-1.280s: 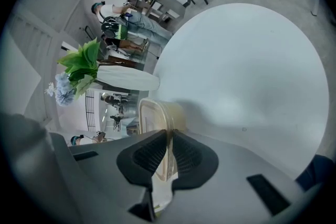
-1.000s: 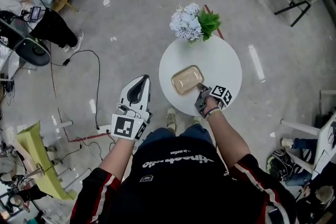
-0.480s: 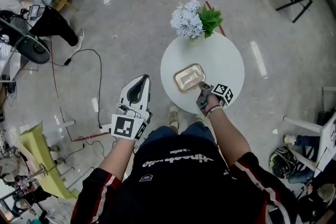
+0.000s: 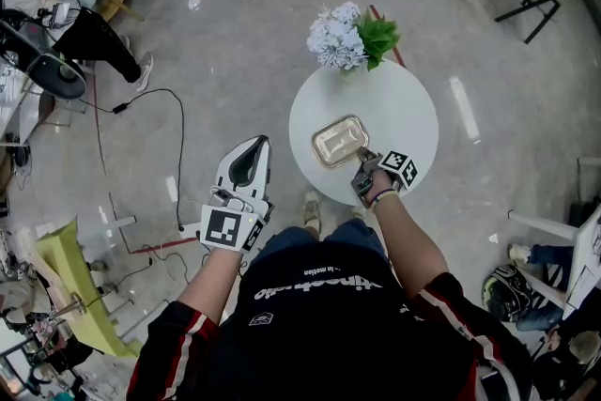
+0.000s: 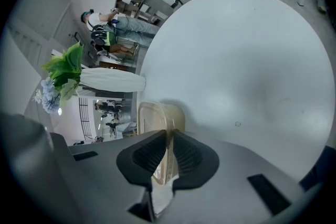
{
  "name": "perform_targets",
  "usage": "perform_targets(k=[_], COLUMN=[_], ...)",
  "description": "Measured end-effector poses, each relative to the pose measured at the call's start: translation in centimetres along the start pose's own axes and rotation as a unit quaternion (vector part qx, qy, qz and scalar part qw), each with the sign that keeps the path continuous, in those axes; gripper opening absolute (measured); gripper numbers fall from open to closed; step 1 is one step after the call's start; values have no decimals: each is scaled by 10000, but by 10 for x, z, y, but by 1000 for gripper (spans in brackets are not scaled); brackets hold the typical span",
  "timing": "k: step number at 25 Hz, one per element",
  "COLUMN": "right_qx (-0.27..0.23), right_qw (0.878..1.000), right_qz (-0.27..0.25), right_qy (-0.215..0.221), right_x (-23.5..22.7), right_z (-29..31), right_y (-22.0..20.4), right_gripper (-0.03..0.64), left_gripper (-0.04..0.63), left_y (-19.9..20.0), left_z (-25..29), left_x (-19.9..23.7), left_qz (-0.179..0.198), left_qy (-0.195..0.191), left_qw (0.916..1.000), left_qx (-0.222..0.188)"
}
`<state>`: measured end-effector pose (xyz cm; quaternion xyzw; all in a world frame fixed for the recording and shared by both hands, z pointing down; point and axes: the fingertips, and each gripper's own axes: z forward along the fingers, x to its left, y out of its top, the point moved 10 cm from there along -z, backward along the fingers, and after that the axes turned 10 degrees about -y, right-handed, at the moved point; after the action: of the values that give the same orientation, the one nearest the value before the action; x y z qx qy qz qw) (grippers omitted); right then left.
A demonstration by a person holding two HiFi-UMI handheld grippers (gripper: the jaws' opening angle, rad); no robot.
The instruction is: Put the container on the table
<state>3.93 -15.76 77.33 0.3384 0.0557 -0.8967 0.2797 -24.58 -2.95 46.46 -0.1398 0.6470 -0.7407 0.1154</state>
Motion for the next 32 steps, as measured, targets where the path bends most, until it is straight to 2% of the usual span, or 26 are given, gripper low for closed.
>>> perform_targets(k=[10,15,32], right_qx=[-22,12,-6], right_qw=[9999,9999,9989], right_qz=[-96,-141,-381], right_qy=[-77,12,255], right_x=[-2,-2,2], right_z=[-2,-4,-25], right_y=[1,1,1], right_gripper=[69,101,101], left_gripper=[23,23,23], left_y=[1,2,8], left_z=[-4,-5,-6], left_x=[0,-2,-19], left_qz=[29,38,68], left_qy=[62,55,-13], left_qw=[10000,10000,9999], left_qx=[18,-1,-154])
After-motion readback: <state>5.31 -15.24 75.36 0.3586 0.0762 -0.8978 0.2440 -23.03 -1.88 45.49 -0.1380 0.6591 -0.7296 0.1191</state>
